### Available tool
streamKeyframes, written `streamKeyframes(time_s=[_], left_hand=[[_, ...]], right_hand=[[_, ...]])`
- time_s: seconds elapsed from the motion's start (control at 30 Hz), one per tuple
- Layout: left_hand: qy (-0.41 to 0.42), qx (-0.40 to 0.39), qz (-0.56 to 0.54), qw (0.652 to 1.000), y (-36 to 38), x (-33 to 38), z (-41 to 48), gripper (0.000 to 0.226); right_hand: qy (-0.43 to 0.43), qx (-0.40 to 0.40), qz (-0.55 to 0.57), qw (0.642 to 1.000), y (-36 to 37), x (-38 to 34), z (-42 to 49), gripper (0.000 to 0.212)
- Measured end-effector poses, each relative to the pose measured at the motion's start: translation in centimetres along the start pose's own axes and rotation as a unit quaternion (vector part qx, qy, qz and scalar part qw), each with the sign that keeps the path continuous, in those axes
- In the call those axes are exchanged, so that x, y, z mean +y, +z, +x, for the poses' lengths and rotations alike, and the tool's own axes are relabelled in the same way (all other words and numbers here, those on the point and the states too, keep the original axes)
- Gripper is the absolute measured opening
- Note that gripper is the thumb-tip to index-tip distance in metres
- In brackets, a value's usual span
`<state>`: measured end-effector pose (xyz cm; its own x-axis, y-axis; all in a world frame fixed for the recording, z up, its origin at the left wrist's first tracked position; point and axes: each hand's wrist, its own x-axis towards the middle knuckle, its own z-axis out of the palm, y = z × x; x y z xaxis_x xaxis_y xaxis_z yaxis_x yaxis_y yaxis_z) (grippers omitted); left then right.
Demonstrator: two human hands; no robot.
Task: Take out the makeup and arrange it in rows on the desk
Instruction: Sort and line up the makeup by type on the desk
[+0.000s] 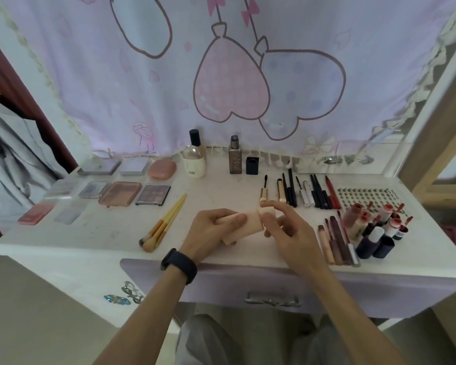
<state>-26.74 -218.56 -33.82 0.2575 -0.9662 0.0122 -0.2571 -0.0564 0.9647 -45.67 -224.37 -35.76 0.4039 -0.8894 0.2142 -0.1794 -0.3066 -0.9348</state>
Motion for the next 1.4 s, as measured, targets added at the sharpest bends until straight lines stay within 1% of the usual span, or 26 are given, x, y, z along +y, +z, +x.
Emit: streamKeyframes(time_s=[0.1,0.2,0.27,0.37,0.47,0.57,0.63,0.77,0.83,0.9,1.0,1.1,1.23,1.33,1.4], left_hand=[[-0.002,0.01,-0.007,1.0,-0.2,0.0,0.0,0.028],[-0.007,0.008,0.002,1.0,-0.1,-0.2,0.1,0.018],[-0.011,0.008,0.007,1.0,0.0,-0.2,0.3,0.016],[-0.017,0.008,0.008,1.0,0.0,-0.2,0.3,0.02],[-0.018,0.008,0.011,1.0,0.1,-0.3,0.2,0.026],[-0.012,0.002,0.0,1.0,0.1,-0.2,0.2,0.032],[-0.013,0.006,-0.012,1.0,0.1,0.0,0.2,0.036],[-0.052,0.06,-0.031,0.996,-0.1,-0.1,1.3,0.036],[-0.072,0.098,0.002,0.993,-0.1,0.0,2.7,0.036],[-0.081,0.125,0.063,0.987,0.0,0.4,4.3,0.036],[-0.111,0.134,0.122,0.977,0.3,1.0,6.8,0.035],[-0.136,0.144,0.155,0.968,0.6,0.8,8.7,0.035],[-0.129,0.168,0.233,0.949,1.0,0.8,9.4,0.033],[-0.114,0.163,0.316,0.928,1.0,0.5,9.3,0.038],[-0.086,0.158,0.351,0.919,1.0,0.2,9.1,0.037]], right_hand=[[0.004,-0.015,0.027,1.0,0.0,-0.1,0.0,0.019],[0.006,-0.006,0.04,0.999,0.0,-0.2,-0.2,0.012],[0.007,0.006,0.034,0.999,0.0,-0.2,-0.3,0.008],[0.005,0.013,0.017,1.0,0.1,0.0,-0.2,0.012],[0.001,0.013,0.007,1.0,0.2,0.1,-0.3,0.02],[0.0,0.018,0.027,0.999,0.1,-0.2,-0.3,0.034],[0.005,0.034,0.048,0.998,0.0,-0.4,-0.4,0.039],[0.023,0.048,0.039,0.998,0.0,-0.4,-0.5,0.03],[0.028,0.055,0.039,0.997,0.1,-0.4,-0.4,0.026],[0.029,0.064,0.045,0.997,0.2,-0.5,-0.4,0.025],[0.03,0.065,0.033,0.997,0.2,-0.4,-0.5,0.024],[0.031,0.064,0.024,0.997,0.2,-0.4,-0.6,0.023],[0.044,0.063,0.034,0.996,0.1,-0.5,-0.4,0.02],[0.05,0.061,0.034,0.996,0.2,-0.6,-0.4,0.019],[0.054,0.062,0.038,0.996,0.2,-0.7,-0.4,0.02]])
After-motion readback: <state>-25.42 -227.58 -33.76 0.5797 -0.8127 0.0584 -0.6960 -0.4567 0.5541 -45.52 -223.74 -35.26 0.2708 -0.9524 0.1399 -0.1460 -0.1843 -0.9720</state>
